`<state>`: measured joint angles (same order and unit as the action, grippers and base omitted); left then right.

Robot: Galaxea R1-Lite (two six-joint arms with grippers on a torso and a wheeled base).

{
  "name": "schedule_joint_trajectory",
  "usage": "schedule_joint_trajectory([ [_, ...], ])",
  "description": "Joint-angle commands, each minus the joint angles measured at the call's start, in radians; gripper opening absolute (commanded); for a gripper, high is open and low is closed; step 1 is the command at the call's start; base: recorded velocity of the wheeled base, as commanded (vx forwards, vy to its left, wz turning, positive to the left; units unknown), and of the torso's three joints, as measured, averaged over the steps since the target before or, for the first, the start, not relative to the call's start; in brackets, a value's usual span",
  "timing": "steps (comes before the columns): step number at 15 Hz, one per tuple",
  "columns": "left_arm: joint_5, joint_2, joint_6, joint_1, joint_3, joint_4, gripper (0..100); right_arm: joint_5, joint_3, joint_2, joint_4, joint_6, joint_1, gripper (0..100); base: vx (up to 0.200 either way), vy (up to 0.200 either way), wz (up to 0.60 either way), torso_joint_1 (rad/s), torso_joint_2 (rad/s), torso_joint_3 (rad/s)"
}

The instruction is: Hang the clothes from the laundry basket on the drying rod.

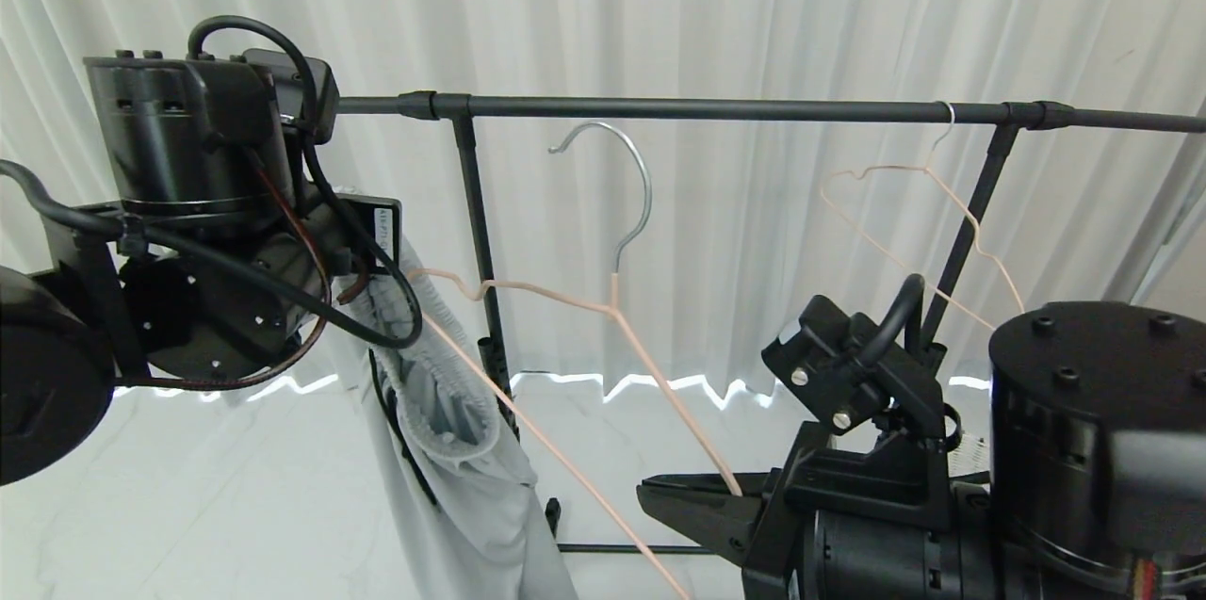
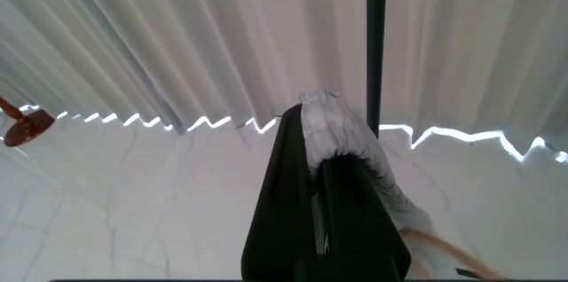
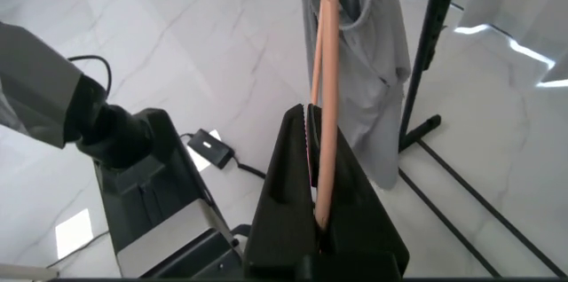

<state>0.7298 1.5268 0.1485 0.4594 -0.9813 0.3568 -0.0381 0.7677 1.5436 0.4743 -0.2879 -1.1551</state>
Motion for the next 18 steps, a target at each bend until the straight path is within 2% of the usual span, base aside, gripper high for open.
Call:
schedule_joint_trajectory([
  [1,0.0,0.004,0.0,-0.005,-0.002,0.001,0,0.0,0.002,0.001,0.004,0.001,-0.012,0,0.0,0.0,0.0,0.0,0.0,0.0],
  [9,0.0,-0.004,-0.02,0.01,0.004,0.001,0,0.0,0.039,0.099,0.118,0.001,0.014,0,0.0,0.0,0.0,0.0,0.0,0.0],
  [15,0.0,-0.013,-0.021,0.013,0.009,0.001,0,0.003,0.105,0.17,0.13,-0.001,0.06,0,0.0,0.0,0.0,0.0,0.0,0.0],
  [18,0.002,-0.037,-0.027,0.051,0.024,0.001,0,0.003,0.119,0.187,0.156,0.001,0.068,0,0.0,0.0,0.0,0.0,0.0,0.0],
])
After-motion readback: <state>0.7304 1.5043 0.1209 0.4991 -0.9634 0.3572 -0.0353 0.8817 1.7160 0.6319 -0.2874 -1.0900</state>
